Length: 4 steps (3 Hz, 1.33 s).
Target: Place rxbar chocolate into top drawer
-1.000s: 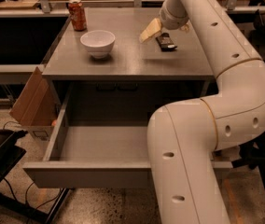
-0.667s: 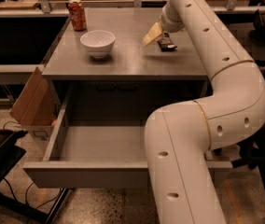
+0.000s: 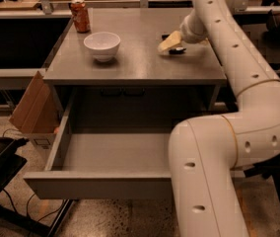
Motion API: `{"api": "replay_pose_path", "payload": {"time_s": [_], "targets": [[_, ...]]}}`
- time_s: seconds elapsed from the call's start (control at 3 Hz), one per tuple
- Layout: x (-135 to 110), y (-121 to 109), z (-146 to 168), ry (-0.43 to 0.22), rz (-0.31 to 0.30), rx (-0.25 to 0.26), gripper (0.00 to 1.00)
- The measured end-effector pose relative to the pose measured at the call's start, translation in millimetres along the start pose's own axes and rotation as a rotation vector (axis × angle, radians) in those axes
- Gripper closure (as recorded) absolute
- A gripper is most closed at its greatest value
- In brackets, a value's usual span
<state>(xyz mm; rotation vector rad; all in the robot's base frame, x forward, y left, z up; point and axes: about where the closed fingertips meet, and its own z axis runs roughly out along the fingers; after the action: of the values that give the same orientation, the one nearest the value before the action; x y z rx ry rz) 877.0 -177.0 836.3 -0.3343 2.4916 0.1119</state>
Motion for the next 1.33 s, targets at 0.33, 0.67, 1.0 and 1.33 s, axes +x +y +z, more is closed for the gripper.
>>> {"api": "replay_pose_path", "payload": {"time_s": [0.33,0.67,1.0,1.33], "targets": [[0.7,-10.8,9.7,-0.075,0.080,-0.088,0.00],[-0.1,-12.4,14.3,-0.103,0.102,-0.121,0.00],[-0.2,-12.3,14.0,-0.103,0.102,-0.121,0.00],[-0.4,-12.3,13.7,-0.103,0.102,-0.121,0.18]]}}
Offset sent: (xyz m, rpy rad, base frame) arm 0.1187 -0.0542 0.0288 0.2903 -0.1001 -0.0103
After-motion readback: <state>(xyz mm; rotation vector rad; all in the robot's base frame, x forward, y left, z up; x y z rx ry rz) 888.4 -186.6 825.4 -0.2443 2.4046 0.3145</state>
